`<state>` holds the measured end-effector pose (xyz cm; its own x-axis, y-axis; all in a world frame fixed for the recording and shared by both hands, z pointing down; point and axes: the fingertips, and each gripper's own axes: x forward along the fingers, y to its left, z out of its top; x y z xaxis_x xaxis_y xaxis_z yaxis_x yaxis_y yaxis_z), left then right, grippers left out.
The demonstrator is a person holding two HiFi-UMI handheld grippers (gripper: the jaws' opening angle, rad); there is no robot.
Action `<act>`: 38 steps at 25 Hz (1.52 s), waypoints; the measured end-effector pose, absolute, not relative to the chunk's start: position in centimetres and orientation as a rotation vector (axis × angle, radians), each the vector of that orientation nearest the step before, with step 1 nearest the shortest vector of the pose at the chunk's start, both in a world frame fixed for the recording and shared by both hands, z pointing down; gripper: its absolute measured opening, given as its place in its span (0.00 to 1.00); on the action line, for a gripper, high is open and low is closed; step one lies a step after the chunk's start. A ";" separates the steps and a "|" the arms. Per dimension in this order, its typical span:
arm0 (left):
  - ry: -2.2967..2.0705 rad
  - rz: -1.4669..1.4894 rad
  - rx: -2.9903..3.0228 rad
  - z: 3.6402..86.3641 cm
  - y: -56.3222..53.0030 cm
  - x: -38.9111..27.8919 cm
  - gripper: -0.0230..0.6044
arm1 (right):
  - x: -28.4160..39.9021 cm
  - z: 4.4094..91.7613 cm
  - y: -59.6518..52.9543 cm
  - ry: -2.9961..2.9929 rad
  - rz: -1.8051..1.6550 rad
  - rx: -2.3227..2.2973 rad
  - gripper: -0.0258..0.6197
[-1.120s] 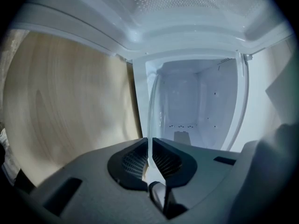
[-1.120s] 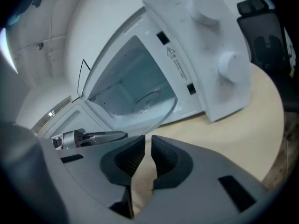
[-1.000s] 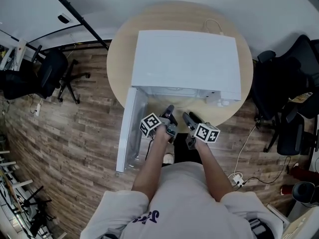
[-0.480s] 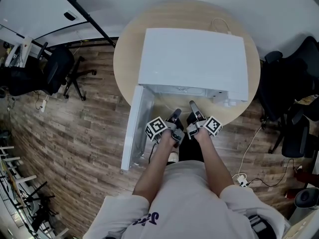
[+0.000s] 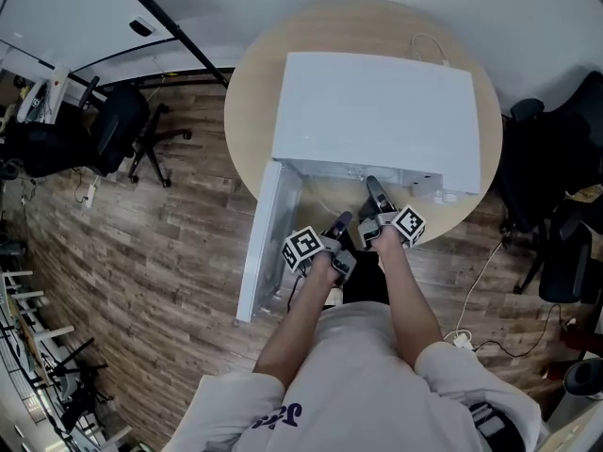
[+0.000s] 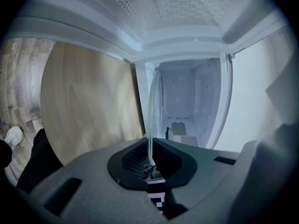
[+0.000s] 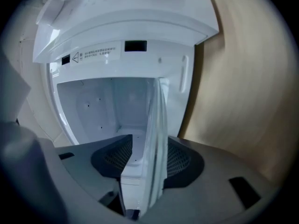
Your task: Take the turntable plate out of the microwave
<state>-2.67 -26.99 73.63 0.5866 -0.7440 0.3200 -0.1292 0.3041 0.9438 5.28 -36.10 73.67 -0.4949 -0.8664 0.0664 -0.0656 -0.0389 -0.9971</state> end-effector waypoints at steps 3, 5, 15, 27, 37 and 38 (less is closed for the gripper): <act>-0.882 -0.476 1.223 73.8 -26.7 -2.7 0.09 | 5.3 75.0 -35.8 1.554 -1.660 -1.043 0.17; -0.880 -0.479 1.224 73.8 -26.6 -2.9 0.09 | 5.5 75.6 -35.5 1.515 -1.679 -1.051 0.12; -0.858 -0.482 1.258 72.8 -24.9 -3.1 0.09 | 5.4 74.9 -33.6 1.450 -1.710 -1.016 0.10; -0.786 -0.537 1.385 69.9 -23.5 -3.1 0.37 | 4.9 71.9 -27.5 1.500 -1.716 -0.983 0.10; -0.732 -0.640 1.384 66.7 -21.4 -3.1 0.32 | 5.8 67.3 -21.0 1.547 -1.695 -0.961 0.10; -0.729 -0.641 1.391 66.1 -21.0 -3.0 0.26 | 5.8 66.7 -20.3 1.552 -1.690 -0.965 0.10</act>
